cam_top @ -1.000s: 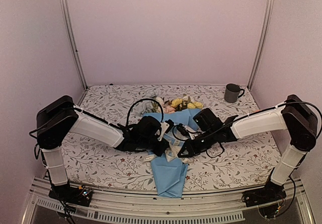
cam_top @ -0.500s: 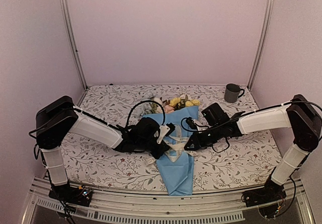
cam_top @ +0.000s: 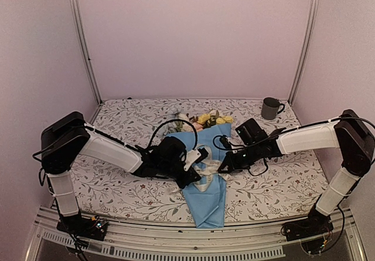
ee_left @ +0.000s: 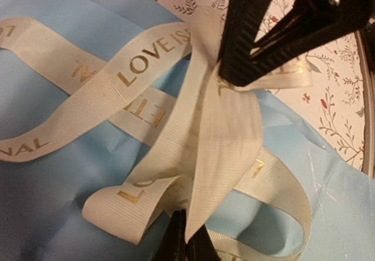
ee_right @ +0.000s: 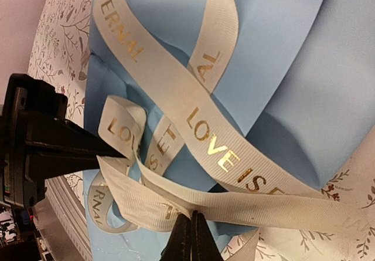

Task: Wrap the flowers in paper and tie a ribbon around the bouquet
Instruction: Cross the ribbon over the folded bouquet.

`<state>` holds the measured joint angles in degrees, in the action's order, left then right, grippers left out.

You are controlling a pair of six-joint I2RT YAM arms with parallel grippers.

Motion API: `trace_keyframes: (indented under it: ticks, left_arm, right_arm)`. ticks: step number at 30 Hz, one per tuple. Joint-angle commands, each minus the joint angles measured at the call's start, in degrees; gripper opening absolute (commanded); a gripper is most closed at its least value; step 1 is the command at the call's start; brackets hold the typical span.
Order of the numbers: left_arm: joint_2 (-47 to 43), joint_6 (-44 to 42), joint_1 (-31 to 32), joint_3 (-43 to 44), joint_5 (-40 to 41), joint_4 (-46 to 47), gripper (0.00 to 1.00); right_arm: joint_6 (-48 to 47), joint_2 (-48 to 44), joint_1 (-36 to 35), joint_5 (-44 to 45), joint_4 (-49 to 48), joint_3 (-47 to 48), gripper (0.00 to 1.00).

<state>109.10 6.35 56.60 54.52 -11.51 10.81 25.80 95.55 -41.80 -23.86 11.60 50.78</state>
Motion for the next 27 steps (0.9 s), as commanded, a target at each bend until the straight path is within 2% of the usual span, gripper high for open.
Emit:
trace_keyframes:
  ticks: [1, 4, 14, 17, 21, 24, 27]
  left_arm:
    - [-0.73, -3.46, 0.18, -0.33, -5.17, -3.43, 0.00]
    - [0.05, -4.53, 0.31, 0.48, -8.75, -4.79, 0.00]
    - [-1.37, -7.15, 0.68, 0.05, -16.76, -3.80, 0.00]
    - [-3.17, -7.77, 0.77, -0.97, -24.05, -0.44, 0.00]
    - [-3.07, -6.64, 0.65, -1.72, -38.05, 7.48, 0.00]
    - [-1.09, -4.78, 0.61, -1.03, -42.64, 10.00, 0.00]
    - [0.72, -4.79, 1.04, 0.79, -45.47, 8.20, 0.00]
  right_arm:
    - [1.19, -1.07, 2.04, -1.83, -1.51, 2.52, 0.00]
    - [2.74, -1.93, 3.19, -5.18, -4.18, 2.15, 0.00]
    - [3.52, -1.11, 5.37, -4.64, -5.05, 2.03, 0.00]
    - [3.25, -0.26, 5.49, -5.07, -5.97, 2.06, 0.00]
    - [2.51, 1.34, 5.50, -8.89, -7.59, 1.76, 0.00]
    - [2.35, 1.32, 5.50, -9.22, -8.18, 0.64, 0.01]
    - [2.17, 1.09, 5.50, -10.06, -8.89, -0.45, 0.01]
